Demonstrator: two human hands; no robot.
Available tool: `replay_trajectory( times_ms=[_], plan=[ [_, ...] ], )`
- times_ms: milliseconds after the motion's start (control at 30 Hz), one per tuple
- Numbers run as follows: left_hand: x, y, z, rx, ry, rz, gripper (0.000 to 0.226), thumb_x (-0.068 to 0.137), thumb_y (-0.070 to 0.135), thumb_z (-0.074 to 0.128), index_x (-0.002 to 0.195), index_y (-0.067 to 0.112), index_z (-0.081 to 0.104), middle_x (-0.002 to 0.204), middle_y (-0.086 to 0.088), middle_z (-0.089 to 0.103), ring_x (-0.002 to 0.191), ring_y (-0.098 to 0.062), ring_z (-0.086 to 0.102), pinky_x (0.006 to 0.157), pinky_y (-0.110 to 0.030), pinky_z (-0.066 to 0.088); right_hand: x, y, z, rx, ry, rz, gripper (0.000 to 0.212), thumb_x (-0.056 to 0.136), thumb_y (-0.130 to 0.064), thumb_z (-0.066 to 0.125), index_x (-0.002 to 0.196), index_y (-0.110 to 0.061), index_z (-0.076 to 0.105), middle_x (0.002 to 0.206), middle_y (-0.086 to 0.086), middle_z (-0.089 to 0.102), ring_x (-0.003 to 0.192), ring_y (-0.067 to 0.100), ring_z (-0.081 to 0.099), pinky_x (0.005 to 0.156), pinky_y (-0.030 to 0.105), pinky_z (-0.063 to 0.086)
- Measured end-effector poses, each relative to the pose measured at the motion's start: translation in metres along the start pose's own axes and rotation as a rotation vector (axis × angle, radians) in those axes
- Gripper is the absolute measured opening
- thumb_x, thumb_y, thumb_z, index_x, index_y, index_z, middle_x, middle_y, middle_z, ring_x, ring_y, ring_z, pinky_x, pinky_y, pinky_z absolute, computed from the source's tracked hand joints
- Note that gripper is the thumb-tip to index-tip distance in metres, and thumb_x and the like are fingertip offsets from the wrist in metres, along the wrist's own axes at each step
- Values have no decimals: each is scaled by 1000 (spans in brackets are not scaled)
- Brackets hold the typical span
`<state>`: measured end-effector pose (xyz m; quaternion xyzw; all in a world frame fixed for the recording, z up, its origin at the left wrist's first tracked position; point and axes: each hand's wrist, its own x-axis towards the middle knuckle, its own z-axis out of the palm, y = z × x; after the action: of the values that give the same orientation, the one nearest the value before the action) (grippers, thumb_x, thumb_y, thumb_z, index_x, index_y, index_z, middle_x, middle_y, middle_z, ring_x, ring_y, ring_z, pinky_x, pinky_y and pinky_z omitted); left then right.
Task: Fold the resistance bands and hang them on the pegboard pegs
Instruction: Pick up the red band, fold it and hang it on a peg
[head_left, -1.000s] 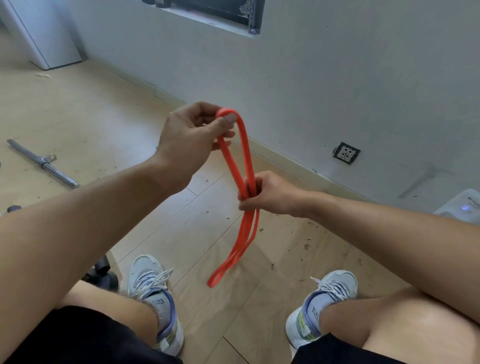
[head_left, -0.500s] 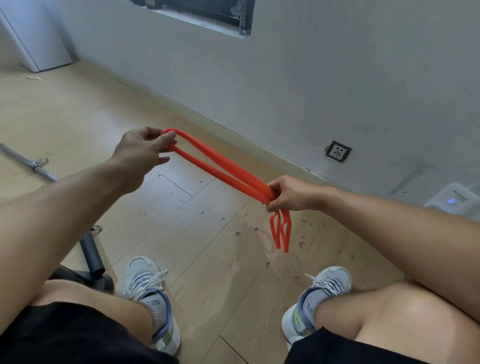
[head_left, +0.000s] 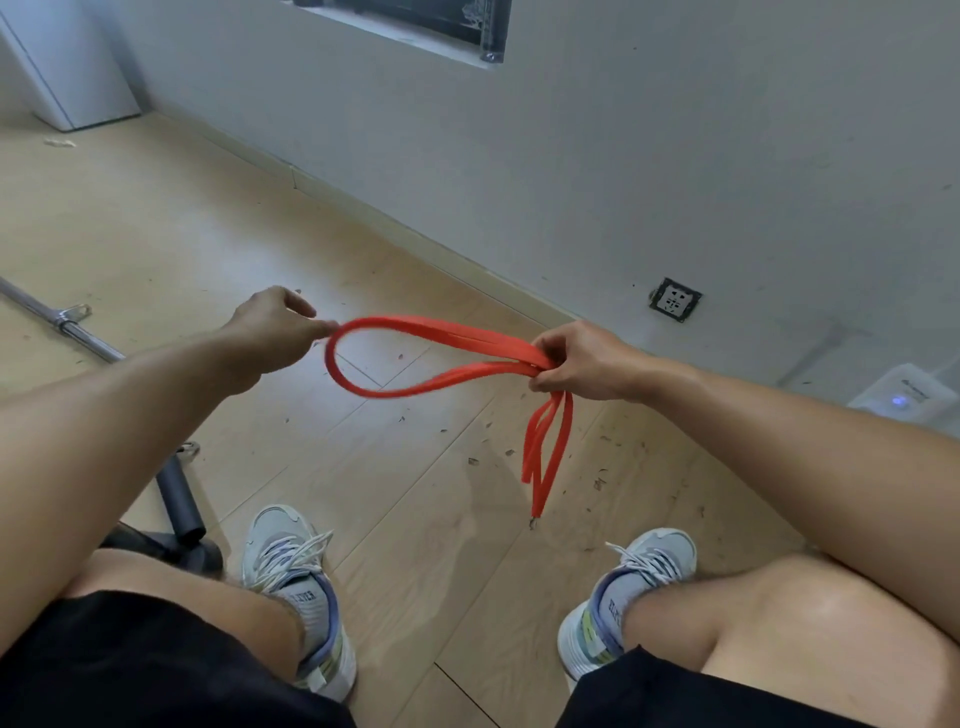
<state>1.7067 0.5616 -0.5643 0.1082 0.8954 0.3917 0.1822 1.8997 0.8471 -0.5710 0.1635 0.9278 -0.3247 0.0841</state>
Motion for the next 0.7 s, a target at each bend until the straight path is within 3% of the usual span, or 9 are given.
replay_trajectory(
  times_ms=[100,267,467,600,700],
  plan=[
    [-11,9,11,120,-119,102,56,88,30,77,135,13,53,135,-7,58,109,-22,56,86,-35,46,-2,-8,-2,-17,-9,-29,18,94,-20,76,112,-22,75,95,-2,75,83,11,72,69,19,55],
    [-33,35,39,279,-331,328,63,83,35,80,138,21,53,140,1,57,126,-17,55,90,-28,47,-6,-20,-2,-104,-51,-78,29,92,-24,79,120,-24,74,101,-9,75,90,9,73,87,31,62],
    [-55,62,65,235,-424,432,68,78,42,83,137,25,53,133,9,57,119,-8,53,88,-22,43,-15,-38,-7,-96,-52,-145,29,91,-28,79,120,-25,77,97,-14,77,86,1,72,77,20,57],
    [-62,66,70,223,-502,432,44,78,41,84,115,27,66,114,9,69,111,-12,62,94,-32,53,-20,-49,-6,-14,-61,-169,24,91,-24,79,115,-24,79,89,-9,76,78,8,71,67,20,55],
    [-64,65,69,280,-513,454,16,85,37,78,93,26,69,90,2,73,88,-21,68,78,-33,56,-21,-55,-4,25,-48,-194,23,92,-18,78,114,-20,75,90,-2,76,82,14,73,72,26,59]
  ],
)
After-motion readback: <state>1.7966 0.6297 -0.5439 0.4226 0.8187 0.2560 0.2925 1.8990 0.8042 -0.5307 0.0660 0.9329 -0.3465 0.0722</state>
